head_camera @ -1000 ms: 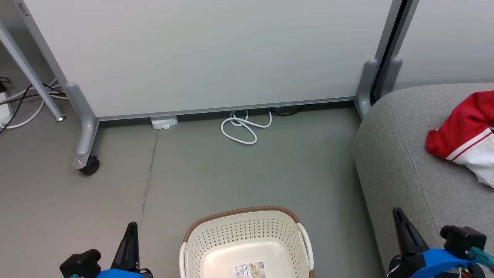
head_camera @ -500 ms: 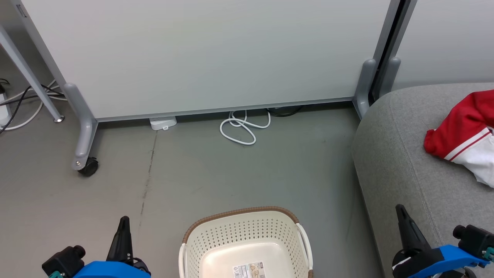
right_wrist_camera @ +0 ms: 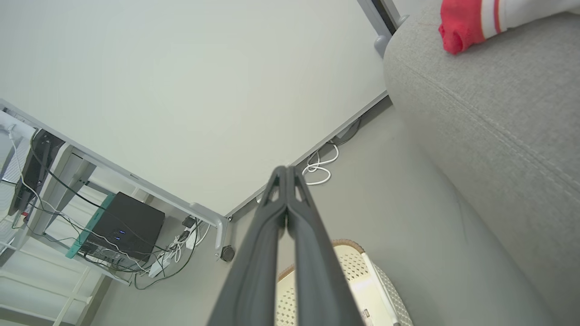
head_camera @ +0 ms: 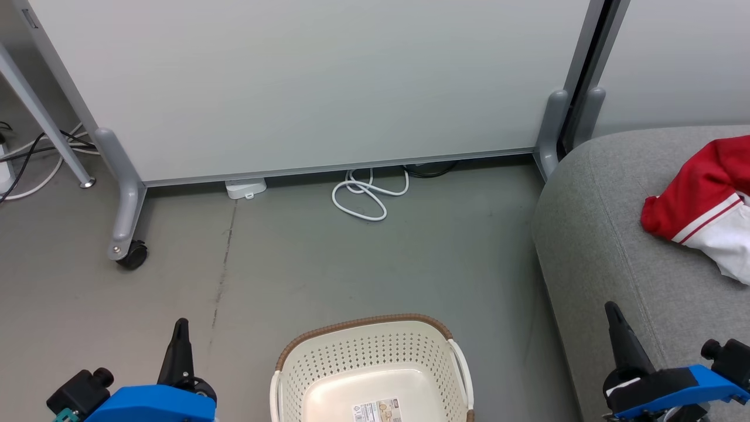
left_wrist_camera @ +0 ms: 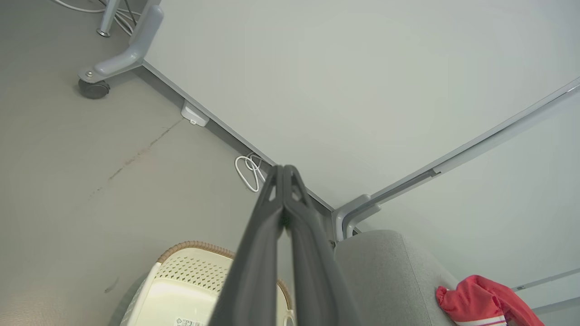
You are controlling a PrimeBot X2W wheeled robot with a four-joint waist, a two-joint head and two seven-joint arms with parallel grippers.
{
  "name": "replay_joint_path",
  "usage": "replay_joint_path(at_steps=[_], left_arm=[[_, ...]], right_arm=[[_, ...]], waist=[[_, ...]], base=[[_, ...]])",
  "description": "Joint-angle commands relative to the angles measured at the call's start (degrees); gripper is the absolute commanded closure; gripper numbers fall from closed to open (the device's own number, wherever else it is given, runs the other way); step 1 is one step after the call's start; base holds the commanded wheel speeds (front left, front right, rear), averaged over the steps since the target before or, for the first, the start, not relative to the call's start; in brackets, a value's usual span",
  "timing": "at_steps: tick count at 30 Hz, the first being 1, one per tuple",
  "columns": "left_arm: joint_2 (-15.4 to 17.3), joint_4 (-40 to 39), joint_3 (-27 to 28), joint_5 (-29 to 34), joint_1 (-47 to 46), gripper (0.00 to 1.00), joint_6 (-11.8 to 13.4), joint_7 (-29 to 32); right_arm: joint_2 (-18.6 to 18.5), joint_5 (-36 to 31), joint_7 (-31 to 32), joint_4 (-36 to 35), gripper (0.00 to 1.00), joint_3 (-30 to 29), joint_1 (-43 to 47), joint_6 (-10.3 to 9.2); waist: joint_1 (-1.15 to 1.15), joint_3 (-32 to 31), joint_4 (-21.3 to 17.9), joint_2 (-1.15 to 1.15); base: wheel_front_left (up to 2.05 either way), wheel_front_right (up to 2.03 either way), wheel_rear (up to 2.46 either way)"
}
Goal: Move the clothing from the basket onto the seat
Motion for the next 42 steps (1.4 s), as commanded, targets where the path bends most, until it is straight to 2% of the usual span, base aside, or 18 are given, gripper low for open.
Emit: replay_joint_path(at_steps=[1, 42], left_arm=[[0.1, -1.1, 0.6, -1.7, -1.8, 1.00, 0.0, 0.5], [-1.3, -4.0, 4.6, -24.2, -3.8, 1.00, -0.1, 7.2]], right_arm=[[-0.3, 2.1, 0.3, -0.6, 1.00, -0.2, -1.8, 0.01], [-0.4, 28.3, 3.6, 0.0, 1.00, -0.9, -3.9, 0.02]], waist=[[0.00, 0.0, 0.0, 0.00], [0.00, -0.4, -0.8, 0.00]], base=[[0.00, 0.00, 0.00], [0.00, 0.00, 0.00]])
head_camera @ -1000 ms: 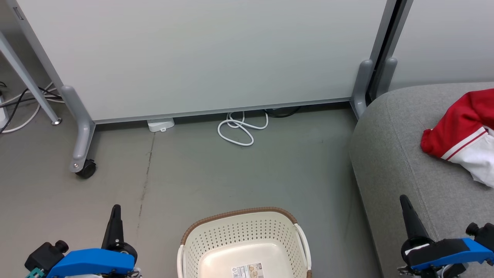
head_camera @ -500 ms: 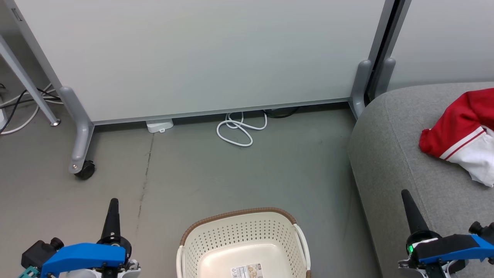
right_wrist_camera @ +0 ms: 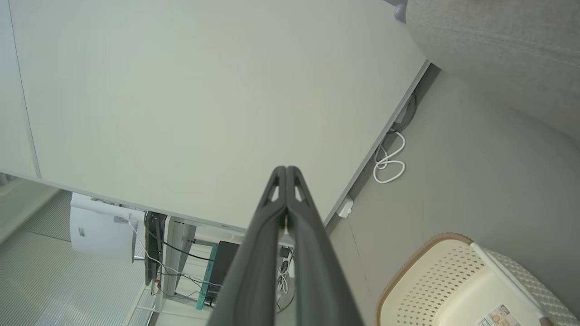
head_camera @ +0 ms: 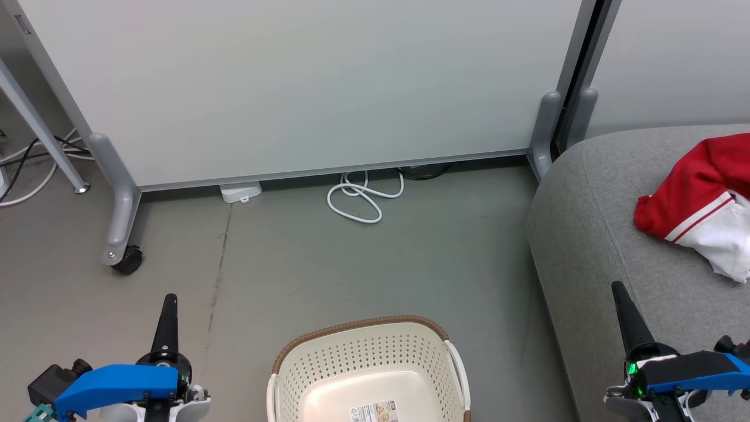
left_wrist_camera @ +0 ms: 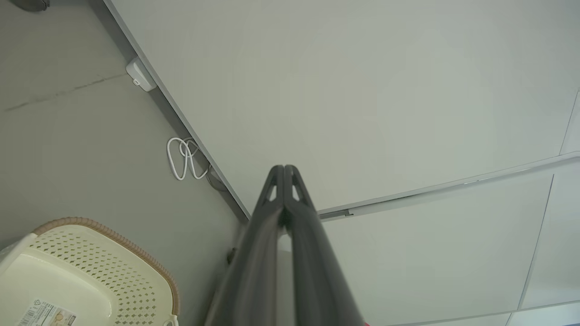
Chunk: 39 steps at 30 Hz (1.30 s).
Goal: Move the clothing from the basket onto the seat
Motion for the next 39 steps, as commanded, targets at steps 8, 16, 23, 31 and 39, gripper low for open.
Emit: replay_joint_path(at_steps=[8, 16, 23, 31, 39], left_arm=[[-0.2, -1.1, 1.1, -4.5, -1.5, 1.00, -0.1, 1.3], [-0.3, -1.5, 1.6, -7.5, -1.8, 1.00, -0.1, 2.1], [-0.5, -1.8, 2.1, -10.2, -2.0, 1.00, -0.1, 3.0], [-0.7, -2.2, 2.6, -13.1, -2.3, 1.00, -0.1, 3.9], [-0.9, -2.5, 3.1, -15.9, -2.5, 1.00, -0.1, 4.7]], right_arm=[[-0.4, 5.4, 0.8, -0.1, 1.00, -0.3, -1.4, 0.03], [-0.4, 8.8, 1.2, -0.1, 1.00, -0.3, -1.8, 0.03], [-0.4, 12.0, 1.6, 0.0, 1.00, -0.4, -1.9, 0.04], [-0.4, 15.4, 2.1, 0.1, 1.00, -0.5, -2.3, 0.04], [-0.4, 18.6, 2.5, 0.2, 1.00, -0.6, -2.4, 0.04]], waist=[[0.00, -0.1, -0.2, 0.00], [0.00, -0.1, -0.3, 0.00], [0.00, -0.2, -0.4, 0.00], [0.00, -0.3, -0.6, 0.00], [0.00, -0.3, -0.7, 0.00]], base=[[0.00, 0.00, 0.00], [0.00, 0.00, 0.00], [0.00, 0.00, 0.00], [0.00, 0.00, 0.00], [0.00, 0.00, 0.00]])
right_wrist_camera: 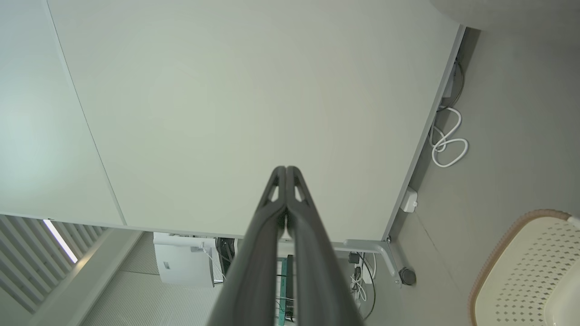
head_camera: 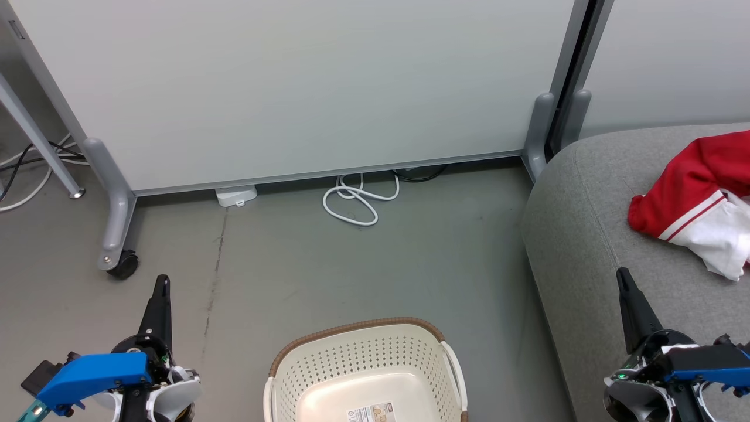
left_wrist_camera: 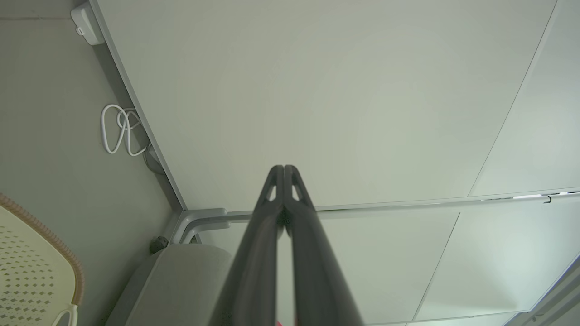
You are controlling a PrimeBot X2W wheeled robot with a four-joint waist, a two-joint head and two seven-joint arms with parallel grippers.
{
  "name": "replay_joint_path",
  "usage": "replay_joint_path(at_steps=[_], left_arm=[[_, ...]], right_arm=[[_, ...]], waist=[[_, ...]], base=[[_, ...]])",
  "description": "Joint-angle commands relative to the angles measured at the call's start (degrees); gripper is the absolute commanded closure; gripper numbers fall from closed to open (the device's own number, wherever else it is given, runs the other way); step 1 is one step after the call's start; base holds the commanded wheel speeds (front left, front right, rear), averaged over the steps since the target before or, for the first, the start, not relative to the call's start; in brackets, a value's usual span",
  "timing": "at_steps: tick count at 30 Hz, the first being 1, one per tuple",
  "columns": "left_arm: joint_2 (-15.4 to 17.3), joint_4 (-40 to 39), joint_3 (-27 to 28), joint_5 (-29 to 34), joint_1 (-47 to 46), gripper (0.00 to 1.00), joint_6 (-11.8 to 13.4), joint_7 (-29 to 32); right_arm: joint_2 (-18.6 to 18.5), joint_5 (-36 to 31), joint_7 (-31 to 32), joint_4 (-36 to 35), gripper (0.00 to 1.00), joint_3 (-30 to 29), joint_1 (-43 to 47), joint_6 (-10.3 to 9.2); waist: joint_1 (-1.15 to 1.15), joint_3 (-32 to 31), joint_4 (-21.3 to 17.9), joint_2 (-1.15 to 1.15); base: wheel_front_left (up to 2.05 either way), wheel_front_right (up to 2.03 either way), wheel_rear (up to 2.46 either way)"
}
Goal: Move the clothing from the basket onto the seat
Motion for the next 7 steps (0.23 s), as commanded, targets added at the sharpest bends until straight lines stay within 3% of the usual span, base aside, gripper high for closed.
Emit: replay_joint_path(at_steps=[1, 7], left_arm=[[0.0, -0.4, 0.3, -0.9, -0.8, 1.00, -0.1, 0.4], [-0.2, -0.6, 0.7, -2.9, -1.0, 1.00, -0.1, 1.0]], right_arm=[[-0.3, 1.3, 0.4, 0.1, 1.00, -0.1, -0.7, 0.04], [-0.3, 3.5, 0.6, 0.1, 1.00, -0.2, -0.9, 0.04]], waist=[[0.00, 0.0, 0.0, 0.00], [0.00, -0.1, -0.1, 0.00]], base=[[0.00, 0.00, 0.00], [0.00, 0.00, 0.00]])
